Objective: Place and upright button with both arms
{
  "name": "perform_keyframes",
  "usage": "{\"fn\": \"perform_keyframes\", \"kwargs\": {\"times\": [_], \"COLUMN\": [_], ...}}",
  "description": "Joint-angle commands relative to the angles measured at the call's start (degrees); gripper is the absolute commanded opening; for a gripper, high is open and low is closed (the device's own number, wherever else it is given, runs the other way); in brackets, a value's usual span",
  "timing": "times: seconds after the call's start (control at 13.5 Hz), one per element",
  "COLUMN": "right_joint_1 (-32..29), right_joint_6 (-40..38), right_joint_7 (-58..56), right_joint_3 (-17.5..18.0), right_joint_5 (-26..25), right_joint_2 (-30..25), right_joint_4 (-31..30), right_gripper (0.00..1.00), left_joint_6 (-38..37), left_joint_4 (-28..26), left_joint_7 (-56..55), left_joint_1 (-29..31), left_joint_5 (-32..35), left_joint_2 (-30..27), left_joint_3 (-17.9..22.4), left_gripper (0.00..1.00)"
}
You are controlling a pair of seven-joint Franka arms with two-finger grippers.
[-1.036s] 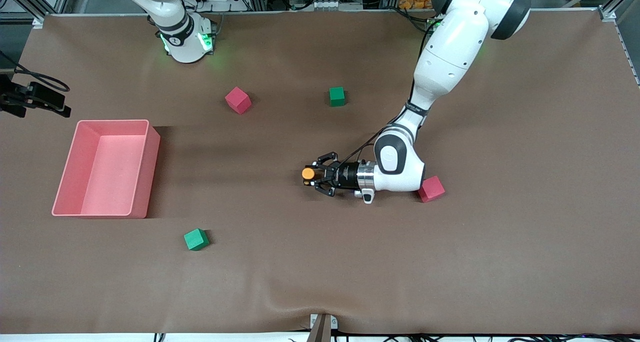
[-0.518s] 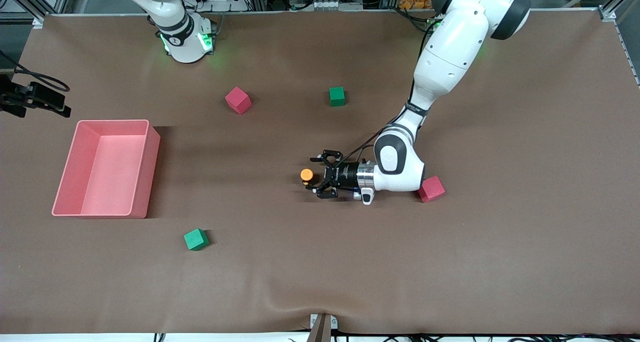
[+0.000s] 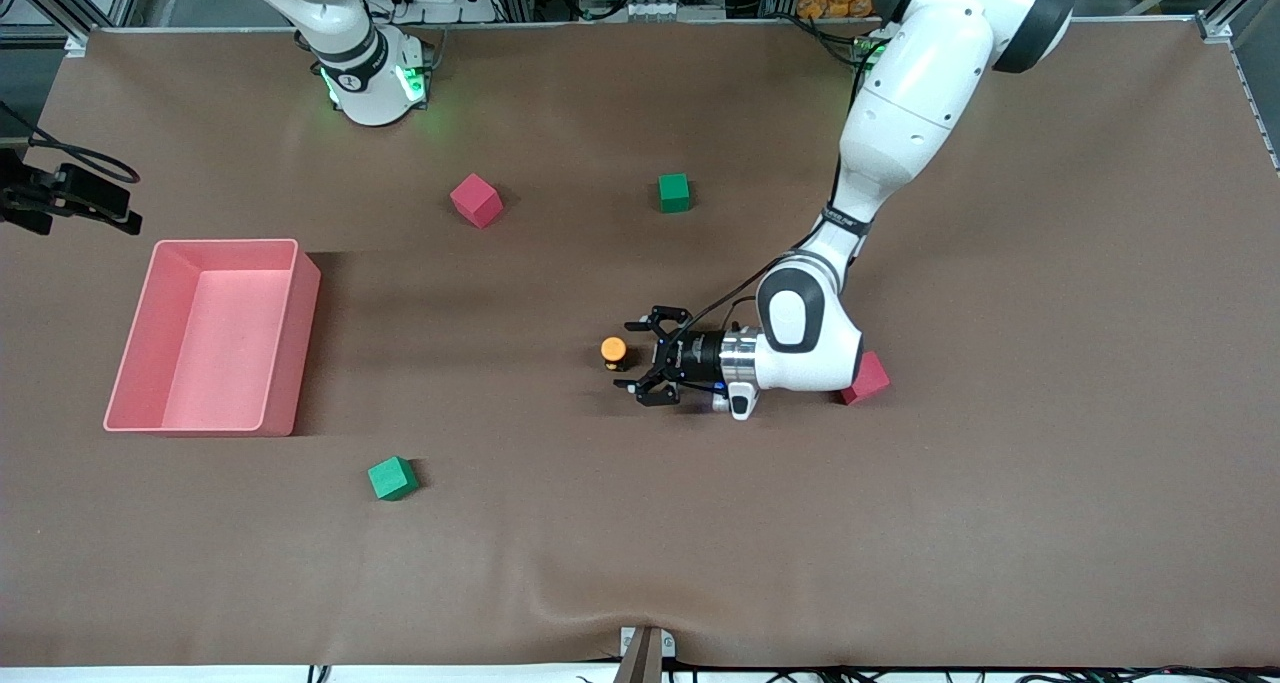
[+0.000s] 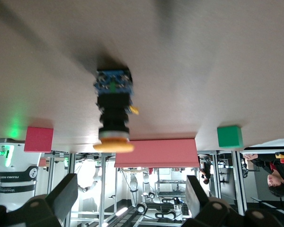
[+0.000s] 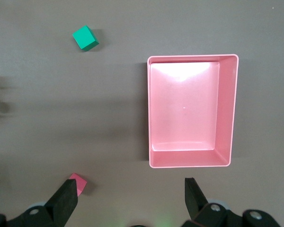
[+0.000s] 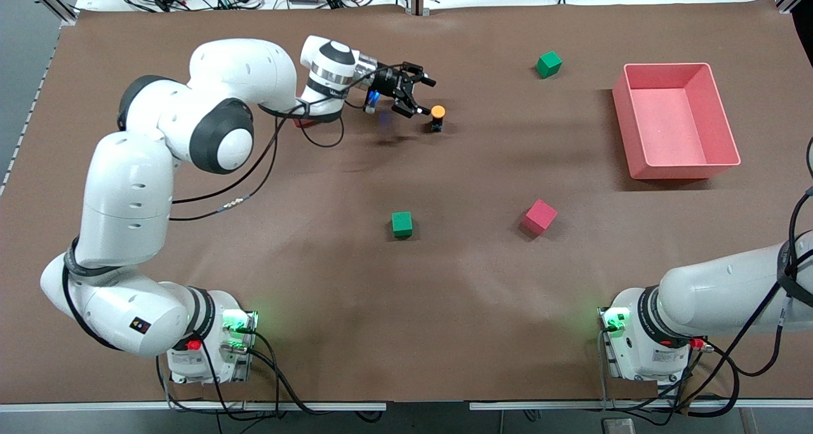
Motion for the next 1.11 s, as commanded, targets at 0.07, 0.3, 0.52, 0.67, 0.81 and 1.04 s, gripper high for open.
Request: {"fn": "perform_keyframes", "kwargs": {"times": [0.07,0.3,0.52,0.67,0.81,1.04], "right_joint_1": [1.5,1.4,1.1,1.0,1.0,0.4], "right_joint_6": [-0.4,-1.2,-1.3,-1.3,-1.3,-1.1], "right_joint_7": [0.6,0.5,0.6,0.6,0.7,0.7], "right_joint_3": [-0.1,-0.2,-0.4,-0.6,-0.6,-0.9], "right_joint_5": [-1.1,-1.1,-1.1,-1.2,-1.1,-1.1], "right_joint_2": [0.4,0.5,0.3,0.2,0.2,0.2], "right_joint_4": [0.1,0.3,0.5,0.6,0.6,0.7], "right_gripper": [1.00,1.00,1.00,1.00,1.00,1.00], "left_joint_6": [-1.3,-3.6,-3.8,-5.1,-6.9,-7.2], "left_joint_4": [2.0,2.7,2.9,2.9,2.9,2.9], "left_joint_7": [-1.4,-1.0,-1.0,-0.5,1.7,6.0], "left_joint_1": [2.1,3.8,5.5,8.3,10.6,11.7], "left_joint_5": [11.8,14.4,19.5,23.9,25.6,27.0], "left_joint_2": [-2.5,-2.5,-3.6,-4.2,-4.2,-4.0], "left_joint_3": [0.1,0.6,0.5,0.2,0.0,0.1], "left_gripper": [1.00,1.00,1.00,1.00,1.00,1.00]}}
